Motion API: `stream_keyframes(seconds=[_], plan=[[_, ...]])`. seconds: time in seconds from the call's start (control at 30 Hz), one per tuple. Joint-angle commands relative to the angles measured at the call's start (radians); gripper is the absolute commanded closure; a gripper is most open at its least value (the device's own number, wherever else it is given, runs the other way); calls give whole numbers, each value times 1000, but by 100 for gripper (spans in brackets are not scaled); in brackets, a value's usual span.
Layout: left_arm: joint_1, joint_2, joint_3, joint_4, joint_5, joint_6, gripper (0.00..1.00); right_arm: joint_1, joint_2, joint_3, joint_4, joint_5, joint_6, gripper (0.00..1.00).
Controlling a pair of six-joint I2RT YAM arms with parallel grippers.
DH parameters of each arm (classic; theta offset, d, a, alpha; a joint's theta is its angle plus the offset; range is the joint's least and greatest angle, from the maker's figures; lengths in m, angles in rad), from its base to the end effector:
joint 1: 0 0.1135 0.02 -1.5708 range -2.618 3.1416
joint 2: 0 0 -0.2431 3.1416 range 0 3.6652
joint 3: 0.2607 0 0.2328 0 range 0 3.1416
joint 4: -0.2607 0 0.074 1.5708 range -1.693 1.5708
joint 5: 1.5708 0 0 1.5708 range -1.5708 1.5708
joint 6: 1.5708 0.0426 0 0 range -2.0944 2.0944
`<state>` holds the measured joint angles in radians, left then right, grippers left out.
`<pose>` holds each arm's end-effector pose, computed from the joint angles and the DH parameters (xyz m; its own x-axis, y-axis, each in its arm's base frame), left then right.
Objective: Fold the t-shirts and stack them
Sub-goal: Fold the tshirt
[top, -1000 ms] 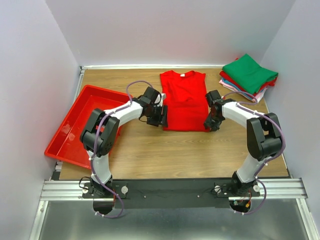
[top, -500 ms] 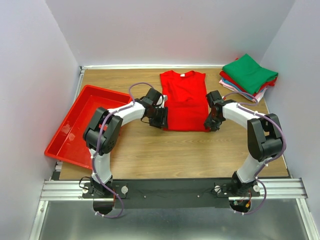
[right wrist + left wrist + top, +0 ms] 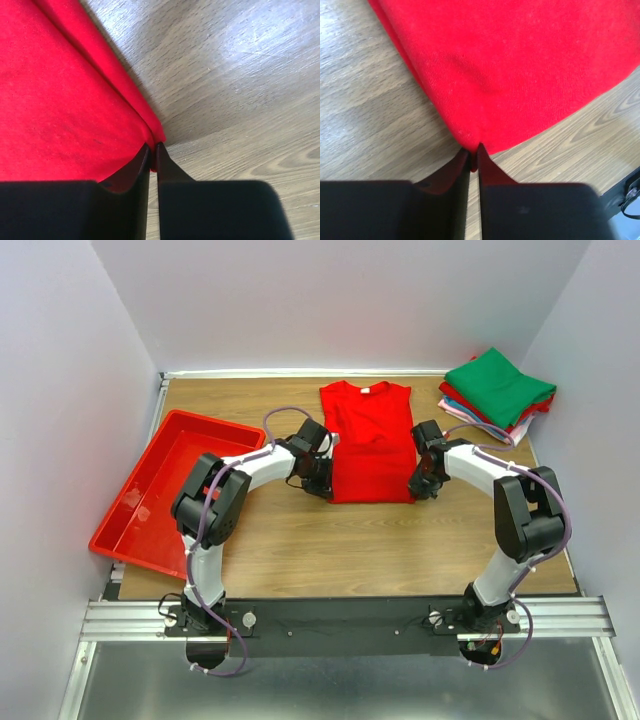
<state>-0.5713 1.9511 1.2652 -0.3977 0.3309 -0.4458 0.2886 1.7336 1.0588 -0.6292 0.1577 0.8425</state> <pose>0.3086 -0.2149 0.1422 -0.9463 0.1236 -0.2986 0.2564 0.8496 -0.4609 0.2925 0.0799 0.1477 -0.7956 0.5326 -0.2885 0.5295 0.8429 0.0959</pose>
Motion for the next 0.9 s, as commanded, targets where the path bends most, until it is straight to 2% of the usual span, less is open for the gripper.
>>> stream_keyframes(seconds=[0.0,0.1,0.27,0.5,0.87], plan=[[-16,61,-29,-50,-3,32,90,3,40,-2,-20,6,-14,89],[-21,57,-43,-35,25,36,100,3,31,-6,-21,2,-22,98],[-19,-3,-49,-29,-18,32,100,1,-19,-22,-35,6,-37,98],[-21,-92,-13,-105,-30,38,100,1,-147,-31,-132,36,-62,98],[-35,-293,-39,-202,5,21,100,6,-381,6,-285,26,-99,99]])
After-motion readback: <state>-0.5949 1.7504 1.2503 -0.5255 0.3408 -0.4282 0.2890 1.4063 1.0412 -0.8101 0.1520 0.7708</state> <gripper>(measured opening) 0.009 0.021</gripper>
